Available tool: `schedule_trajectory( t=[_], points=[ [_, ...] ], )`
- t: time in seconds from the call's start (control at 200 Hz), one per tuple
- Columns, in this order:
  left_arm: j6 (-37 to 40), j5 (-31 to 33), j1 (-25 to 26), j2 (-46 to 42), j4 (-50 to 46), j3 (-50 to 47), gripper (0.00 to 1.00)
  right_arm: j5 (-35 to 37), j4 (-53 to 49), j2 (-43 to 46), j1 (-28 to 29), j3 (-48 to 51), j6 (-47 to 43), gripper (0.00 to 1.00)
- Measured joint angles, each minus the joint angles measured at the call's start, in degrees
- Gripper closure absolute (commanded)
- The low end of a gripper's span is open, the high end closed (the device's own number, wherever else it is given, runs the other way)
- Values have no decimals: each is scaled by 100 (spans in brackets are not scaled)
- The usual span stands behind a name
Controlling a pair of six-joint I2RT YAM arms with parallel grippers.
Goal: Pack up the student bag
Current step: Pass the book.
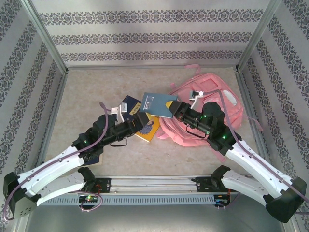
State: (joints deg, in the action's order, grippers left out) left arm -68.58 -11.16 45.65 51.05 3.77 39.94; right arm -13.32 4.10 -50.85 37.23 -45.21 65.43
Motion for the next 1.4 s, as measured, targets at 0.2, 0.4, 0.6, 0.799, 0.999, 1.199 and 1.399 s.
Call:
schedule_trajectory(
  t=[0.2,0.4,0.6,0.799,0.999,1.199,1.399],
  points=[
    [-640,11,0,831,1425,-66,0,264,313,234,2,39,236,100],
    [-874,284,0,1388,2345,26,6,463,564,297,81,260,483,100],
    [-964,629,0,1576,2966,26,41,507,728,509,129,542,649,100],
    [-946,837,0,1541,3261,-9,70,608,861,697,129,765,715,100],
    [-962,852,-26,1467,3427,-63,100,664,903,695,129,863,793,100],
    [-688,817,-286,732,2868,-391,100,691,-168,688,133,535,-55,37],
    [273,1318,-944,-1241,673,-507,100,1075,-2393,-42,-234,-1064,-2144,39]
  ],
)
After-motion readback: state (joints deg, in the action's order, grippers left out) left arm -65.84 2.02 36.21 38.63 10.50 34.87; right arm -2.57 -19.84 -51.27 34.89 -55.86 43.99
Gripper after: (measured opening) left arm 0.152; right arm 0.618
